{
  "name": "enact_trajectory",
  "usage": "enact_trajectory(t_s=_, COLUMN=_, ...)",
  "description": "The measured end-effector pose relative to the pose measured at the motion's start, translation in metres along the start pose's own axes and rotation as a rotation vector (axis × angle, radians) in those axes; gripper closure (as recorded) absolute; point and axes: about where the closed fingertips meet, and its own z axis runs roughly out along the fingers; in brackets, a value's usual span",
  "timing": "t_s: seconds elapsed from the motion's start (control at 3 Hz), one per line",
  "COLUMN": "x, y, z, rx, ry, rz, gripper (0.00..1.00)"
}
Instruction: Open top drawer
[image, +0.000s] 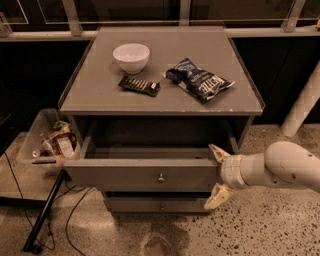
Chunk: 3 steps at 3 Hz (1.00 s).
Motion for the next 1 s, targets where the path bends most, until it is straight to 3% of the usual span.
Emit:
enact_trajectory(t_s=0.33, x=-0.0001, y=0.0000, z=0.0005, rx=-0.001, ry=0.000, rz=0.000, gripper=0.19)
enact_trajectory(t_s=1.0, x=-0.0056, y=-0.0039, z=-0.0057, rx=-0.001, ry=0.000, rz=0.000, gripper=0.65)
